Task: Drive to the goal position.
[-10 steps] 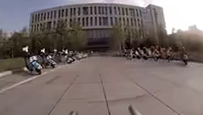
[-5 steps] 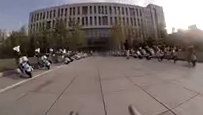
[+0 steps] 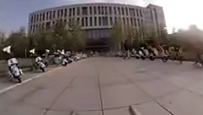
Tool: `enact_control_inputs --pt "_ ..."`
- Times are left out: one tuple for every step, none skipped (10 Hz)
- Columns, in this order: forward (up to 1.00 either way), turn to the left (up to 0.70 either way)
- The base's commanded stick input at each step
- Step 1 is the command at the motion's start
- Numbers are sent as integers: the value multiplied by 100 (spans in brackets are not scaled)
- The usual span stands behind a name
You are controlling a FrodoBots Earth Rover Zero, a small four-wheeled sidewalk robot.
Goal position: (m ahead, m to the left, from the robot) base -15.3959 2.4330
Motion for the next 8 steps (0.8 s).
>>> enact_control_inputs --pt "9 -41" --pt "0 -45" --pt "0 -45" --pt "0 -45" --pt "0 -45" --pt "0 -45" --pt "0 -45" --pt "0 -45"
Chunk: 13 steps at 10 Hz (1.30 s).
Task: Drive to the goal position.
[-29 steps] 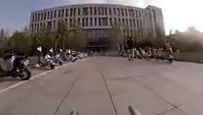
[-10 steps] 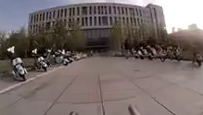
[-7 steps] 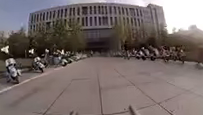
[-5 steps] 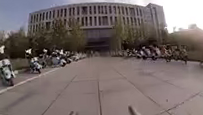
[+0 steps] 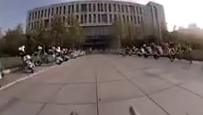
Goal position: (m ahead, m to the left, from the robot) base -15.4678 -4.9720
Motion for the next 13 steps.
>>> enact_control_inputs --pt "0 -45" --pt "0 -45" --pt "0 -45" --pt "0 -45" --pt "0 -45" --pt "0 -45" --pt "0 -45" --pt "0 -45" --pt "0 -45" --pt "0 -45" --pt "0 -45" --pt "0 -45" --pt "0 -45"
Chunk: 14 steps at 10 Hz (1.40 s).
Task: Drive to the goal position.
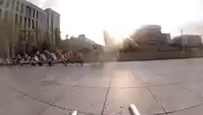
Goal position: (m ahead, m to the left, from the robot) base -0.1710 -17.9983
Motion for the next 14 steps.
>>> enact_control_inputs --pt "0 -45" --pt "0 -45" --pt "0 -45" --pt "0 -45" --pt "0 -45" --pt "0 -45" --pt "0 -45" --pt "0 -45" --pt "0 -45" --pt "0 -45" --pt "0 -45" --pt "76 -31" --pt "100 -11" --pt "100 0"
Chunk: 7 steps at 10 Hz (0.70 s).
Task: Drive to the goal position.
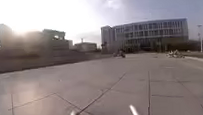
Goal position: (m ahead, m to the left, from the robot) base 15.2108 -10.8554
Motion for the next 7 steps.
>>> enact_control_inputs --pt "100 0" --pt "100 0" --pt "100 0" --pt "100 0" --pt "100 0" --pt "100 0" --pt "100 0"
